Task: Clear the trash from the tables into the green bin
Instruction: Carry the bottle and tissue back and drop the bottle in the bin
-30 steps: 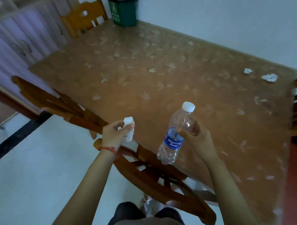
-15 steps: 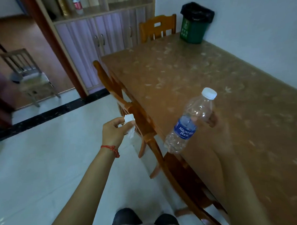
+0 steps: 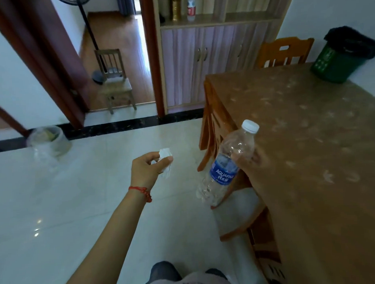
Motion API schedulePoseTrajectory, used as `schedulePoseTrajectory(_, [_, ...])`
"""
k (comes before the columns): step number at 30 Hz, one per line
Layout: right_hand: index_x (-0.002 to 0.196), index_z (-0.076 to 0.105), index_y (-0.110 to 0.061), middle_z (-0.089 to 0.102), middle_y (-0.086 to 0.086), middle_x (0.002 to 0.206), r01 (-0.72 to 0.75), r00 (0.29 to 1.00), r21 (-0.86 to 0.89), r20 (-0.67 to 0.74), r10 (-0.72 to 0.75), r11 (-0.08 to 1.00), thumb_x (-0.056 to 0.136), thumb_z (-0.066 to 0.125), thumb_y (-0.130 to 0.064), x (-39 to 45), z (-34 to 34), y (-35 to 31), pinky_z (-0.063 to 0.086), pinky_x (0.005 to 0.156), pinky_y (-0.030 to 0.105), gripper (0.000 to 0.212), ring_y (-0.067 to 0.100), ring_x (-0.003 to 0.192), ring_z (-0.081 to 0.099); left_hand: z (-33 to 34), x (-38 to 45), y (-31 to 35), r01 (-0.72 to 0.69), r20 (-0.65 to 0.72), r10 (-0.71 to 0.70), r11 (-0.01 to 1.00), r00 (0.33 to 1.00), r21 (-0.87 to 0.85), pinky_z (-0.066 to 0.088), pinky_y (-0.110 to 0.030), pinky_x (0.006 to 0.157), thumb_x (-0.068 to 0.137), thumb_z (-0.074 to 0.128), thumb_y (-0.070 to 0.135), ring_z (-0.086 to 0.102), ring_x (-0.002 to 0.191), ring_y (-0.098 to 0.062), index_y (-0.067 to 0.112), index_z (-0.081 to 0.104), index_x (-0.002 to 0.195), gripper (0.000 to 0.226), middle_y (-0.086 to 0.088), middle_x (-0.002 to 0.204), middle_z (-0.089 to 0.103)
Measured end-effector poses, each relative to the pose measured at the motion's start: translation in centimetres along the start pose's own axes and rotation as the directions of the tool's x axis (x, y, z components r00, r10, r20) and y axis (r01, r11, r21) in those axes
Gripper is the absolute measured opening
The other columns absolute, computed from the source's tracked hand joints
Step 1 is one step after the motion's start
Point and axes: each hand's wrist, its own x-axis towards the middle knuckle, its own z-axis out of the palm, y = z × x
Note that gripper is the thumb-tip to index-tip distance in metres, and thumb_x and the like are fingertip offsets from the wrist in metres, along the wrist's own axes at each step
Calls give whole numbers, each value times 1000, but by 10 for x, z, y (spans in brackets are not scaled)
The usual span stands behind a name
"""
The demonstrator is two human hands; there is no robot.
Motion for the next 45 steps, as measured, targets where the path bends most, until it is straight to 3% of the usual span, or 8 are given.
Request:
schedulePoseTrajectory(3, [98,58,-11,61,-6,89,46,994,-43,98,-42,998,81,67,-12,3,46,-13,47,64,10,19,-12,75,60,-38,8,-8,23,-58,-24,1000,998,-7,52,-39,77,71,75,10,60,79,-28,2,67,79,14,-17,85,64])
schedulePoseTrajectory(7, [91,55,-14,62,-14,69,80,984,-95,165,-63,992,75,68,-30,13,93,-7,44,59,8,26,-1,67,60,-77,12,-15,53,-143,-58,998,988,-40,50,-33,70,71,74,7,56,74,-25,5,66,70,8,-14,76,60])
schedulePoseTrajectory(17, [109,55,-17,62,-15,90,-3,952,-104,305,35,995,79,69,-30,59,129,6,43,61,10,36,4,83,61,-88,44,-32,127,-217,-141,989,966,-76,44,-37,70,43,75,40,53,70,-23,13,63,54,32,-12,69,52])
schedulePoseTrajectory(20, [107,53,-18,60,-16,89,3,945,-96,326,28,995,81,67,-24,82,132,5,44,56,5,30,3,80,59,-80,67,-27,109,-218,-125,991,968,-82,44,-38,71,45,77,38,52,70,-23,-4,64,67,49,-14,71,54])
schedulePoseTrajectory(25, [100,50,-22,58,-17,89,1,949,-79,314,24,997,78,65,-29,129,134,7,49,67,13,28,7,79,61,-61,106,-19,128,-230,-145,988,962,-85,50,-44,78,71,75,8,57,73,-25,6,66,67,10,-17,77,60])
schedulePoseTrajectory(28, [102,50,-20,59,-14,91,-20,946,-61,321,38,998,82,64,-16,157,139,11,49,77,24,25,12,87,59,-56,132,-18,141,-236,-158,986,959,-86,49,-42,76,72,73,6,55,73,-25,5,66,67,9,-17,76,58])
schedulePoseTrajectory(36, [107,47,-21,54,-20,91,-57,953,-115,288,88,992,82,64,-22,252,187,13,46,60,7,31,4,81,56,-56,247,-13,153,-228,-167,985,959,-80,52,-39,76,72,74,9,57,74,-27,6,67,70,8,-18,80,62])
schedulePoseTrajectory(45, [121,49,-7,59,4,110,-133,963,-101,222,152,986,83,65,-19,404,275,-6,46,58,8,43,10,86,58,-73,429,19,157,-183,-161,987,970,-31,53,-37,73,72,74,11,55,73,-24,10,67,72,7,-13,79,62])
